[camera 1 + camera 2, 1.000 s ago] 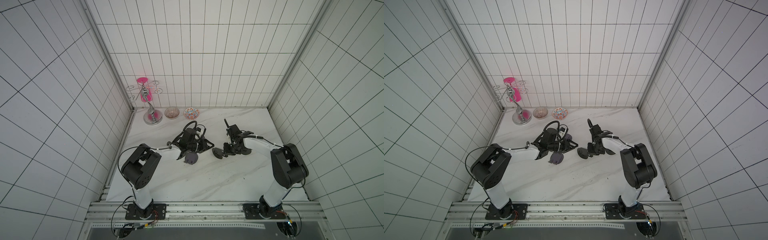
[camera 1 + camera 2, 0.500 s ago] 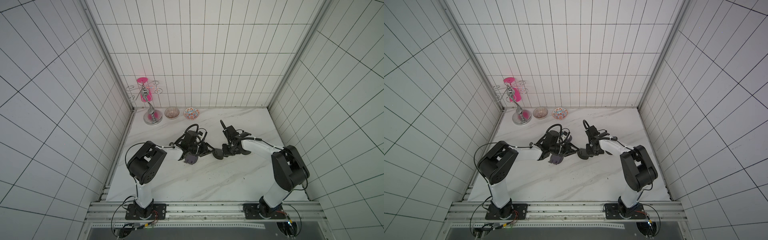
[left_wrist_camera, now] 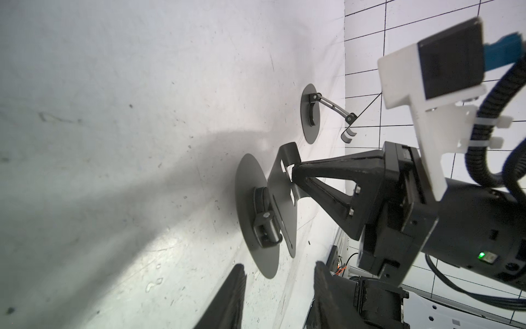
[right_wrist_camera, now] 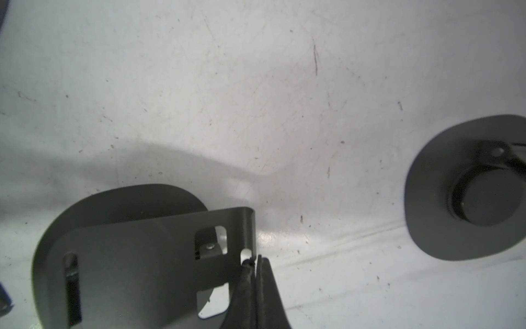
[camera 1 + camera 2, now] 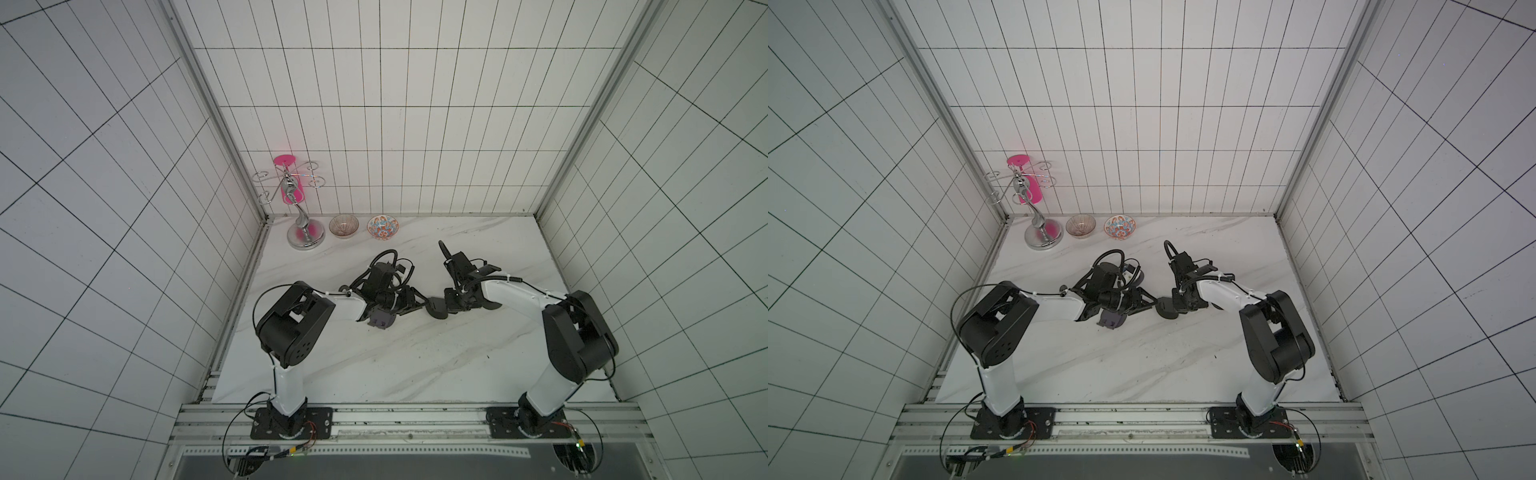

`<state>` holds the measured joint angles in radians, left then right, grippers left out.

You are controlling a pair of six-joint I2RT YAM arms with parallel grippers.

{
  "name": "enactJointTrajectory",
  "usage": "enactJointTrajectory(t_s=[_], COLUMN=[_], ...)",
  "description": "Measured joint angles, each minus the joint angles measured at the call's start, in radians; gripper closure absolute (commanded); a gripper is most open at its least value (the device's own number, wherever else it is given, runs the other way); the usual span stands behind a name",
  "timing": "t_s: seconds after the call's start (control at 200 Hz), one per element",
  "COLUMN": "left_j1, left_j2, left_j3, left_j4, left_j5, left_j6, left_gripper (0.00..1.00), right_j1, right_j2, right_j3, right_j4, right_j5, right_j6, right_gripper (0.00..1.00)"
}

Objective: Open the phone stand
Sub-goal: Pick up the phone stand at the center of the board.

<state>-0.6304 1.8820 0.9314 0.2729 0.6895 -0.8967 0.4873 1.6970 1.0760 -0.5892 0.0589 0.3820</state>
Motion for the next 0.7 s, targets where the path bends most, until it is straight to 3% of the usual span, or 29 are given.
enactJointTrajectory(t_s=[0.7], left_j1=[-0.024], left_j2=[0.002], left_j3=[0.026], left_j4=[0.068], left_j5=[0.039], left_j6=[-0.042], left_gripper=[0.58], right_j1=[0.029], right_j2=[0.000], right_j3=[0.000], right_j4=[-0.006], right_j5=[0.053], right_j6=[0.011], right_gripper=[1.00])
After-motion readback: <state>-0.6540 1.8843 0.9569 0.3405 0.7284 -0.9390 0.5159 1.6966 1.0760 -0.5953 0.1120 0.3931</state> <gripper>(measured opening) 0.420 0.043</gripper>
